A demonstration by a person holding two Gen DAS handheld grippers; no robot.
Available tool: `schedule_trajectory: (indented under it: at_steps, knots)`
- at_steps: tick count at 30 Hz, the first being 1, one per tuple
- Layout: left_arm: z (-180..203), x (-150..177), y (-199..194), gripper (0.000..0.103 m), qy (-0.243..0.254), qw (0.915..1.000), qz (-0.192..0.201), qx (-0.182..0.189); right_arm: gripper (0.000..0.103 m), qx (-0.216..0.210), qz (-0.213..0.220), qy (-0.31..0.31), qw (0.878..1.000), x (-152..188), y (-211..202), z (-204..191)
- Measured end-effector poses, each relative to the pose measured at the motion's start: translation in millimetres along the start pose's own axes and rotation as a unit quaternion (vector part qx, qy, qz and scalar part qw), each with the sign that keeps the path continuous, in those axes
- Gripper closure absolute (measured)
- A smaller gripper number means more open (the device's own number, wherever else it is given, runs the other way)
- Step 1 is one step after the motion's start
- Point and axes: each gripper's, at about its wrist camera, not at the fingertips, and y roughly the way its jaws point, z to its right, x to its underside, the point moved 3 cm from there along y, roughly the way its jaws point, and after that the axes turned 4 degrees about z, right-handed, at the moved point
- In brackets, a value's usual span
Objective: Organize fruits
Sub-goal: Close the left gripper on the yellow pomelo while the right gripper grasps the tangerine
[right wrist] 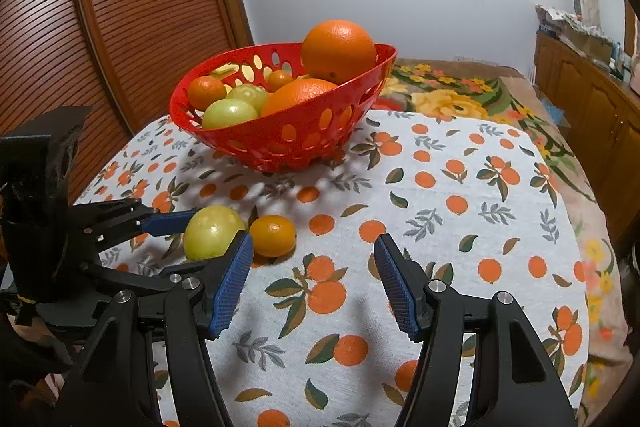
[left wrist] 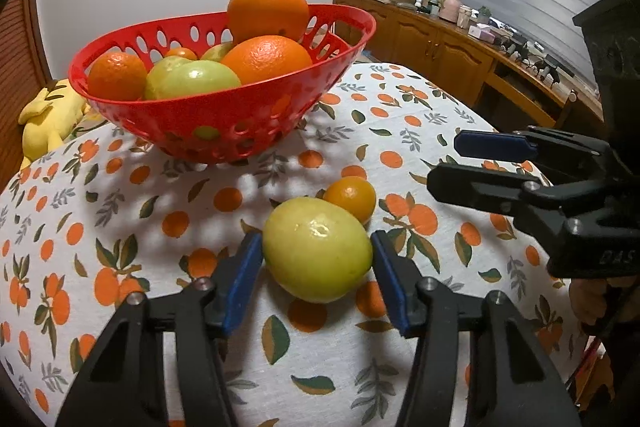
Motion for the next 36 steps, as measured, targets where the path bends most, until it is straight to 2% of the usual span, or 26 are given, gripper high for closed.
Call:
schedule_trajectory:
  at_steps: [9,19,30,36]
  knots:
    - [-12.3,-3.1,-13.4,0.049,-0.017,0.9992,0.036,0.006,0.039,-0.005,-0.007,0.004,1.000,3.5,6.2,-1.4]
    - [-23.8,-9.0,-29.3,0.049,-0.017,0.9961,0.082,-0.028,0.039,-0.002,-0.007,-0.008,1.000,2.3,18.7,-12.5]
    - [-28.9,-6.6,-34.7,0.049,-0.025,0.9941,0.100,-0.033,0.040,-0.012,-0.022,-0.012,1.000,-1.5,39.5,-20.6]
    - [-33.5,-6.7,-39.4,0.049,-0.032,0.9926,0.112,-0.035,0.044,-0.009,-0.037,-0.025,0.999,-1.9,52.1,-27.3]
